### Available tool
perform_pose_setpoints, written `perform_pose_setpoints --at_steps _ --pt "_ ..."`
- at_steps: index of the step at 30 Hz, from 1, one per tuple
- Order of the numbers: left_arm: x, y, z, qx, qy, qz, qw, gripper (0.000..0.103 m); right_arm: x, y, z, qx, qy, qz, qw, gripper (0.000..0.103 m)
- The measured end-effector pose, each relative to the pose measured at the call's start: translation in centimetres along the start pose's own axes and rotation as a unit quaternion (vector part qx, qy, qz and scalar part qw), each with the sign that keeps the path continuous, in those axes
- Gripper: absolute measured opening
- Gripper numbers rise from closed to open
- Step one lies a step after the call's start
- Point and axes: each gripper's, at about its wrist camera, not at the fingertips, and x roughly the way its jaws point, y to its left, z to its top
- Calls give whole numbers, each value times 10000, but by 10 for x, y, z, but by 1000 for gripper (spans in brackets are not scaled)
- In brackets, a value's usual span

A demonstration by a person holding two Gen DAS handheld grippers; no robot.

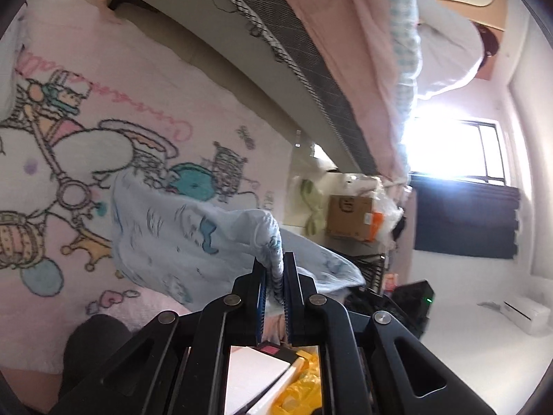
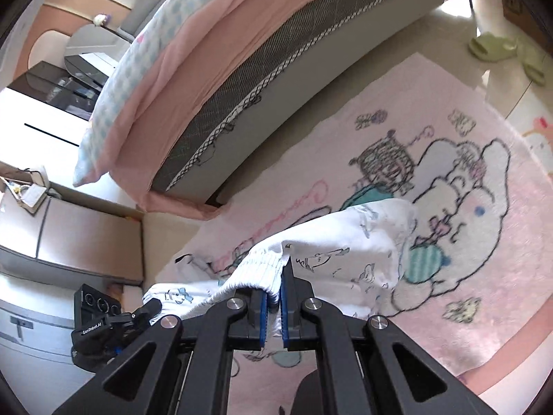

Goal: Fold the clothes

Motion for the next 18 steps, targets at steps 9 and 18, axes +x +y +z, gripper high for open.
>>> perform_pose_setpoints --at_steps 9,18 --pt "18 -23 51 73 -276 357 9990 7 24 2 45 99 -87 -5 9999 3" --pt "38 -62 123 554 -763 424 9946 7 48 15 113 -257 -494 296 9980 3"
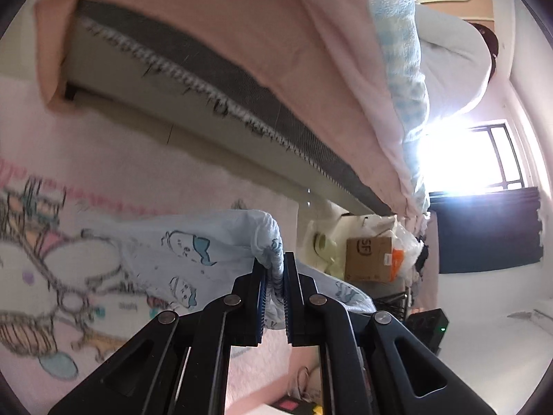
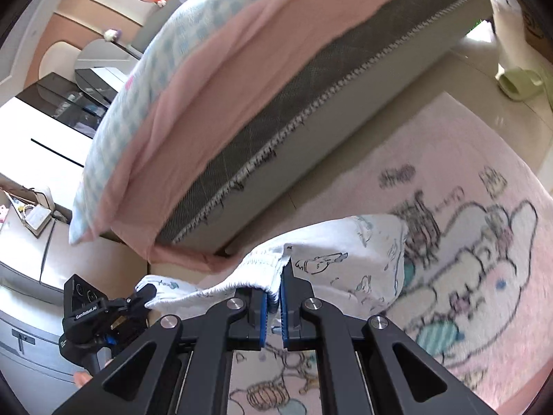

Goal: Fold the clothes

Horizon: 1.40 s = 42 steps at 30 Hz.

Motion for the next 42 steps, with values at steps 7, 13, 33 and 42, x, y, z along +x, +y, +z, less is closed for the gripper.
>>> perform_pose_setpoints --at_steps 7,13,33,42 --pt "29 8 11 140 54 90 9998 7 22 -3 24 -197 -116 -108 9997 3" --pt "67 65 -24 -424 583 393 9966 7 50 -49 -12 -20 403 -446 9982 3" --pt "41 143 -136 -541 1156 703 9893 7 43 -120 -164 304 1439 -831 9856 3" --pt "66 197 -190 -715 1366 963 9833 7 49 -161 -226 985 1117 -1404 9788 3"
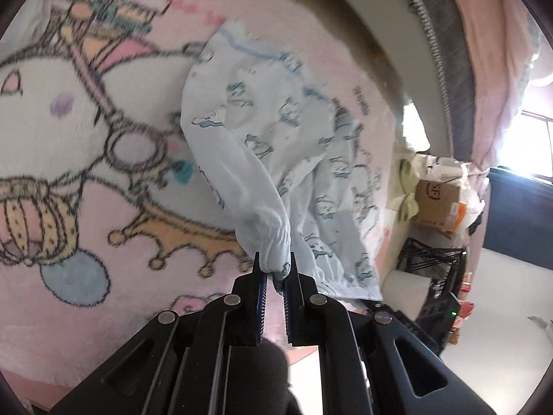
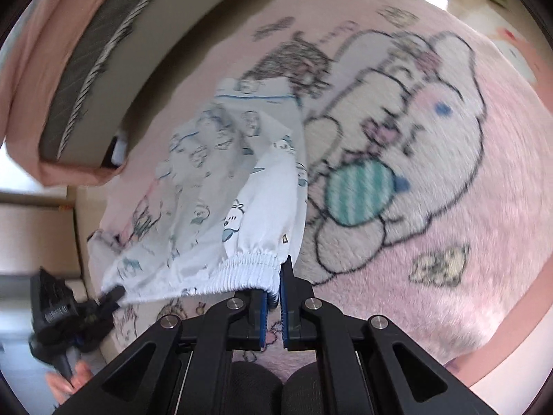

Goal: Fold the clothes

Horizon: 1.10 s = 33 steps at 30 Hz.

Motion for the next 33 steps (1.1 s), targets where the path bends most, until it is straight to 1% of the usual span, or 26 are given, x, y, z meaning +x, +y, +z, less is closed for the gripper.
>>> perform_pose_setpoints --at_steps 4,8,11,15,21,25,30,33 --pt "14 25 -9 -245 67 99 9996 7 22 -7 -22 197 159 -237 9994 3" --pt "18 50 -17 -568 98 81 9983 7 34 -24 -36 573 281 -123 9979 3" --pt "22 57 -24 -631 138 128 9978 7 39 -34 -47 797 306 -58 9963 3" --pt "25 60 -35 -541 126 287 9980 7 44 -40 -59 835 334 -113 9959 3" --pt "36 78 -41 -719 257 292 9967 7 46 -45 -58 851 421 -116 9954 4" --pt "45 87 -46 -803 369 338 9955 8 48 -43 -59 807 488 -209 9953 4" --pt "58 95 -47 -777 573 529 9939 8 60 -52 -62 753 673 -358 9942 4" --pt "65 100 -48 -830 665 572 9927 9 68 -59 -64 829 787 -370 9928 4"
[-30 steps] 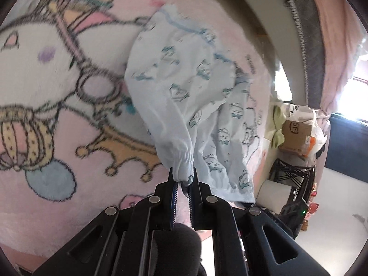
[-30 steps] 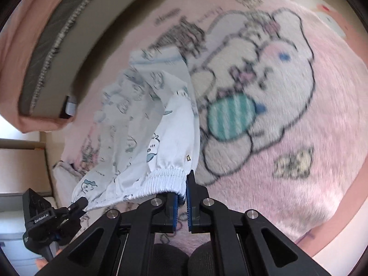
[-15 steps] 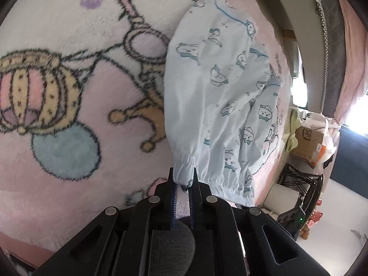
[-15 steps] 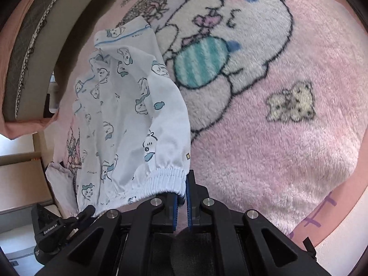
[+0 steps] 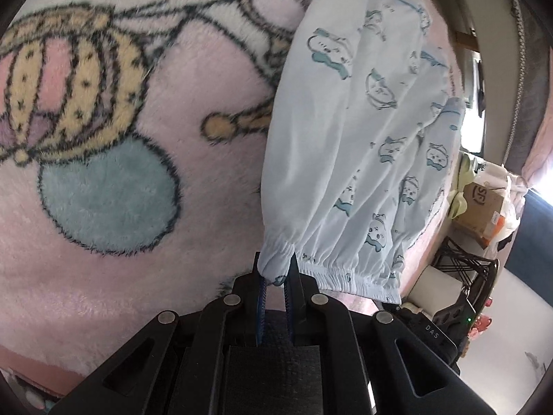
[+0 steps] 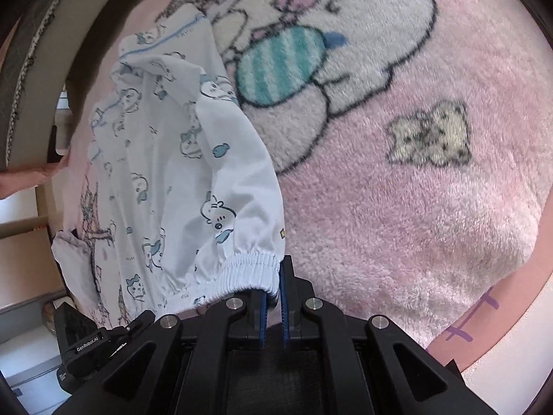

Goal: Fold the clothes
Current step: 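Open both grippers and release the cuffs onto the rug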

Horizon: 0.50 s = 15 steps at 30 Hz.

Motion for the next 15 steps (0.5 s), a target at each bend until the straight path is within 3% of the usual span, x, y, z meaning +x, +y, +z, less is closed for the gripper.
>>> perform_pose_setpoints --at_steps 4,5,7,9,11,14,15 --pt "9 5 3 -112 137 -3 9998 9 9 -8 3 116 131 59 9998 4" --pt "11 6 4 -169 180 -27 9997 9 11 -10 4 175 157 128 9996 10" --pt "11 11 5 -285 271 -36 9992 9 11 -13 5 213 202 36 9996 30" --pt "7 16 4 -378 306 -95 9988 11 9 -18 6 277 202 -138 9993 55" --pt "1 22 1 -463 304 -161 9983 17 3 -27 6 466 184 -21 9987 57" --pt "-9 33 -2 -634 235 -273 9973 39 -9 -38 3 741 124 168 9970 64" --pt "-15 34 -2 -687 166 -357 9969 60 -14 -39 3 781 86 200 9967 65"
